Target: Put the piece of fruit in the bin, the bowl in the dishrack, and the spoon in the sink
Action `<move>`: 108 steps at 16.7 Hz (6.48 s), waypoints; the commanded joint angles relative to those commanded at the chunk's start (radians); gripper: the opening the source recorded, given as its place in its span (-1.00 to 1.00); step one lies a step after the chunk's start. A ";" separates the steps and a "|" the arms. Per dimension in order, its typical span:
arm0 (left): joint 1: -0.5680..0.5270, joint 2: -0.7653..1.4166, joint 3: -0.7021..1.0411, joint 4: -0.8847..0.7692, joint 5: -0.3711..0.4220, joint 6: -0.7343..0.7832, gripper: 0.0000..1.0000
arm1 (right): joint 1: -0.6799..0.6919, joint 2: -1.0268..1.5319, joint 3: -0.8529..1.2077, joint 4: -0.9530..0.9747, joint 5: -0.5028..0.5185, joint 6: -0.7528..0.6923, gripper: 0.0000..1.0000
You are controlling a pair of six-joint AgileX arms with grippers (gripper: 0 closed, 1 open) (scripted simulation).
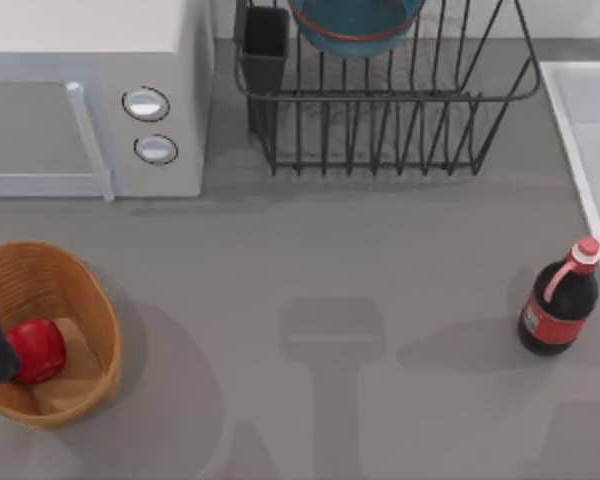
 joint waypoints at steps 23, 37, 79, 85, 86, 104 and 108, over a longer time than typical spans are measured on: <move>0.000 0.000 0.000 0.000 0.000 0.000 1.00 | -0.002 0.229 -0.252 0.478 0.000 0.007 0.10; 0.000 0.000 0.000 0.000 0.000 0.000 1.00 | -0.002 0.229 -0.252 0.478 0.000 0.007 -1.00; 0.000 0.000 0.000 0.000 0.000 0.000 1.00 | 0.245 1.244 1.833 -0.603 0.014 0.276 -1.00; 0.000 0.000 0.000 0.000 0.000 0.000 1.00 | 0.288 1.378 2.043 -0.643 0.019 0.310 -1.00; 0.000 0.000 0.000 0.000 0.000 0.000 1.00 | 0.288 1.378 2.043 -0.643 0.019 0.310 -1.00; 0.000 0.000 0.000 0.000 0.000 0.000 1.00 | 0.291 1.685 2.504 -0.799 0.024 0.314 -1.00; 0.000 0.000 0.000 0.000 0.000 0.000 1.00 | 0.291 1.685 2.504 -0.799 0.024 0.314 -0.70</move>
